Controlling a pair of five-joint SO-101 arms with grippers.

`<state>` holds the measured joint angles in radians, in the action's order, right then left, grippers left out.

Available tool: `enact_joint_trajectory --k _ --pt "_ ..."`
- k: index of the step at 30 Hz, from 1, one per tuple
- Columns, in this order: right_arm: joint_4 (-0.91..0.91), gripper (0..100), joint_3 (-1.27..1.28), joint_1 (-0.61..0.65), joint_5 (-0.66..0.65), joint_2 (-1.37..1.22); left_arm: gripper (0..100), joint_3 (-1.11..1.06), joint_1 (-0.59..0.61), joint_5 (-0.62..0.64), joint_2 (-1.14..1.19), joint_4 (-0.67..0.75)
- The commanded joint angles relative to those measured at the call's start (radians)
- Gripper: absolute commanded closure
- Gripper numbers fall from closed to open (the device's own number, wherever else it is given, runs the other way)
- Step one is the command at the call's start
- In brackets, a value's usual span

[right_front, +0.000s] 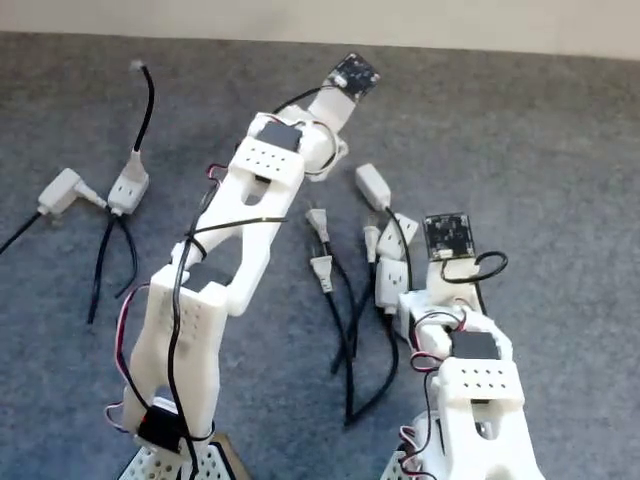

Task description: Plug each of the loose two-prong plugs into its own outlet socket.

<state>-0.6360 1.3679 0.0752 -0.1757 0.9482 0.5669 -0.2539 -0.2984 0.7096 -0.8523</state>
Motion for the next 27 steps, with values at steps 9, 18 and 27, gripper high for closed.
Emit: enact_joint_trajectory --k 9,18,27 --pt "-0.151 73.5 -0.176 0.111 0.043 0.018 77 0.236 0.269 0.014 -0.082 -0.456" --pt "-0.200 73.5 -0.426 0.219 0.114 -0.328 77 0.455 0.665 0.009 -0.084 -0.654" --pt "-0.170 73.5 -0.466 0.341 0.184 -0.568 77 0.452 0.908 -0.175 -0.082 -0.644"
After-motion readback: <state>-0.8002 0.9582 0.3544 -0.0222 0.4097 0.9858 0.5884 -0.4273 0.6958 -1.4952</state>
